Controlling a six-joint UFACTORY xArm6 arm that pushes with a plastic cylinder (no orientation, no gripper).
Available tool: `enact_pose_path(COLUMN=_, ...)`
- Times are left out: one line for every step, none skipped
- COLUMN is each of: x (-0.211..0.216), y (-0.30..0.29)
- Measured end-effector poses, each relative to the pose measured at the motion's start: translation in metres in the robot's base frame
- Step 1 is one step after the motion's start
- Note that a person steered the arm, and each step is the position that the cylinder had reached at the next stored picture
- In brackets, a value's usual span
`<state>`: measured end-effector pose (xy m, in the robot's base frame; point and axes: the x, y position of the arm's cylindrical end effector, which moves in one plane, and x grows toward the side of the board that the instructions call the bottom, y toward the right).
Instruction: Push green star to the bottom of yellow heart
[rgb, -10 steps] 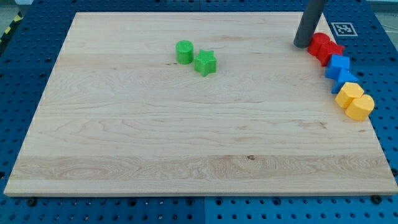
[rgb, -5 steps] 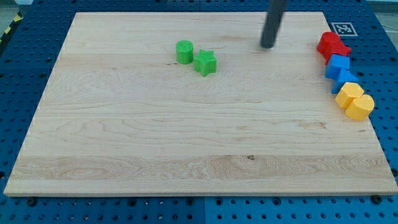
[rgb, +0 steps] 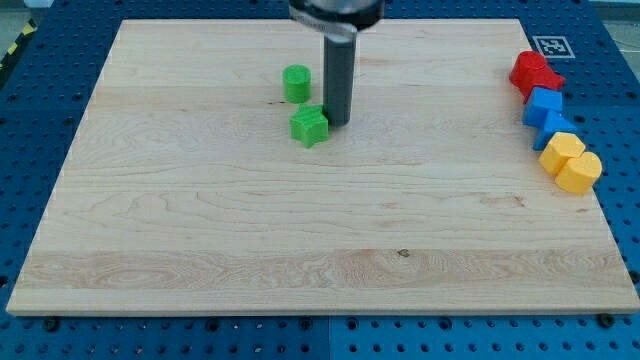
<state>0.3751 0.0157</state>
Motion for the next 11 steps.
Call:
enact_pose_path(x=-0.026, y=-0.021)
enact_pose_path(x=-0.012, y=-0.056)
enact_pose_path(x=0.038, y=-0.028)
enact_pose_path(x=0.068, y=0.054)
enact_pose_path(x=0.078, y=0.087)
enact_pose_path(x=0.056, y=0.047)
enact_pose_path(x=0.048, y=0.002)
enact_pose_path(x=0.084, y=-0.005)
enact_pose_path(x=0.117, y=0.056)
enact_pose_path(x=0.118, y=0.142)
enact_pose_path(x=0.123, y=0.176)
